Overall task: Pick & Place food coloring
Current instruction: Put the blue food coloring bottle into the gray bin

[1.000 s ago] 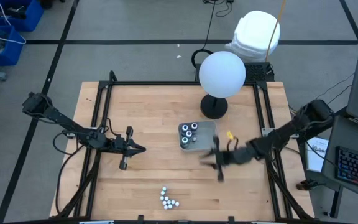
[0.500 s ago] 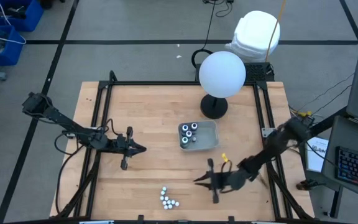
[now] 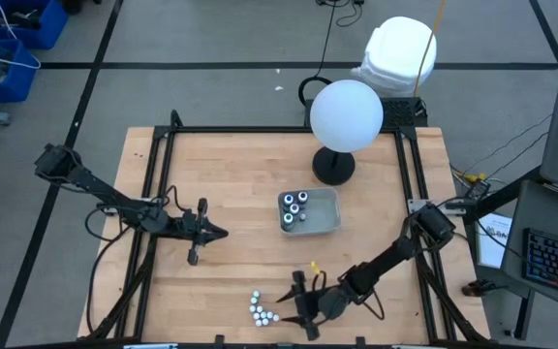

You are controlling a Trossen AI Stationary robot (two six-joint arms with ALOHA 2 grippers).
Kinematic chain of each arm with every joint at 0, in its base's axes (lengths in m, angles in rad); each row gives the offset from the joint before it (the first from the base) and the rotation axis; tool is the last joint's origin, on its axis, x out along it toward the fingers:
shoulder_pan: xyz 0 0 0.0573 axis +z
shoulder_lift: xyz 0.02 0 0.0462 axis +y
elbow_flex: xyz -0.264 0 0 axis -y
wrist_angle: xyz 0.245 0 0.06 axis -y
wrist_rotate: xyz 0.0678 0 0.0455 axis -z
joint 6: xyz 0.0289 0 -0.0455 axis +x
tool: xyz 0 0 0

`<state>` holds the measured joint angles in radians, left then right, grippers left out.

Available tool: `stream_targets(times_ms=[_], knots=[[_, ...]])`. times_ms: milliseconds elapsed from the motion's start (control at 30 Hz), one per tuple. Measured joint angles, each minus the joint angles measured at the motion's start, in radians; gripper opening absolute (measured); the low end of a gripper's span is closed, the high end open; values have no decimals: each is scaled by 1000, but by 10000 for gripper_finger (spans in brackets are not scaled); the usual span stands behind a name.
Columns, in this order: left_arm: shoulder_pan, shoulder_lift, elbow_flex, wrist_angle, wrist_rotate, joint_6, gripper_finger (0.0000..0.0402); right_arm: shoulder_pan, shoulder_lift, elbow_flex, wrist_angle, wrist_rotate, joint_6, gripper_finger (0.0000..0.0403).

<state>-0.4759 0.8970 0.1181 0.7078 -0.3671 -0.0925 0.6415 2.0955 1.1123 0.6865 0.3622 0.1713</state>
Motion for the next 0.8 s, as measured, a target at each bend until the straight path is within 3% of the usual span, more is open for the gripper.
stream_targets(times_ms=[433, 667, 800], knots=[[0, 0, 0, -2, 1, 4, 26, 36, 46, 17, 15, 5, 116, 226], [0, 0, 0, -9, 4, -9, 26, 42, 39, 24, -6, 58, 38, 223], [0, 0, 0, -38, 4, -15, 26, 41, -36, -48, -3, 60, -41, 196]])
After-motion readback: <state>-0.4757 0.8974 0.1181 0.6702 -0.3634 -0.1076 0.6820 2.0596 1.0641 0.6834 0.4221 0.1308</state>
